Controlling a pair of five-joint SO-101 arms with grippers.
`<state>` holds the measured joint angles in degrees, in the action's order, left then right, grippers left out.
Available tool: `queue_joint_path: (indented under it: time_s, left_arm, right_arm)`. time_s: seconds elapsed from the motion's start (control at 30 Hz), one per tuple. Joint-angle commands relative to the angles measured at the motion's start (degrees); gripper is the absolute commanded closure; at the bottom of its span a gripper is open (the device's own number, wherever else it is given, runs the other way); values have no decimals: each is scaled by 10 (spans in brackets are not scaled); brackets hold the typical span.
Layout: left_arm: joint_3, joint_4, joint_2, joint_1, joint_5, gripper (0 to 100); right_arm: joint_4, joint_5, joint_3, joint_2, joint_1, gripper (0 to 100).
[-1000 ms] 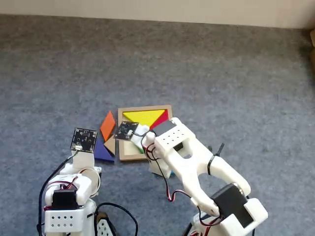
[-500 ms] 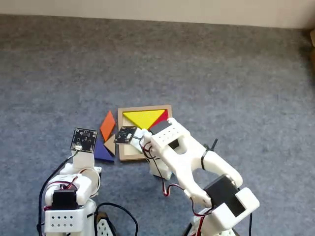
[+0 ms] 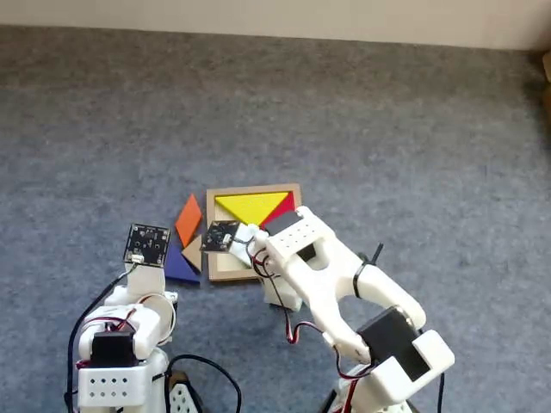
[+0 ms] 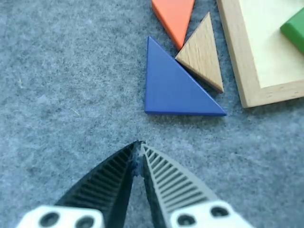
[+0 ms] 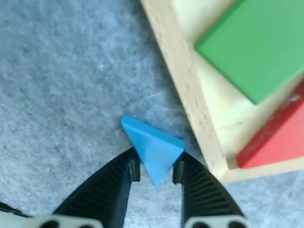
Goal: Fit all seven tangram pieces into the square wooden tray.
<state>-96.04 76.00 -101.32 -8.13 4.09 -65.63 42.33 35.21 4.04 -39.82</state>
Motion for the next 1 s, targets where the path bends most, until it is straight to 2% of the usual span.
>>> queue_joint_path:
  time_s: [0.0, 0.3, 0.43, 0.57, 0.77, 0.97]
  left_arm:
    - [-11, 4, -29, 10, -3, 995]
    - [-11, 4, -29, 10, -3, 995]
    - [-11, 4, -29, 10, -3, 995]
    - [-11, 4, -29, 10, -3, 995]
    - [-11, 4, -29, 10, -3, 995]
    - [-11, 4, -29, 10, -3, 995]
  right_arm:
    - [20, 9, -3, 3, -4, 946]
    - [-10, 10, 37, -156, 9, 948]
    - [-9, 11, 81, -189, -11, 948]
    - [38, 9, 91, -201, -17, 943]
    - [49, 8, 93, -197, -19, 783]
    - [50, 8, 95, -196, -32, 760]
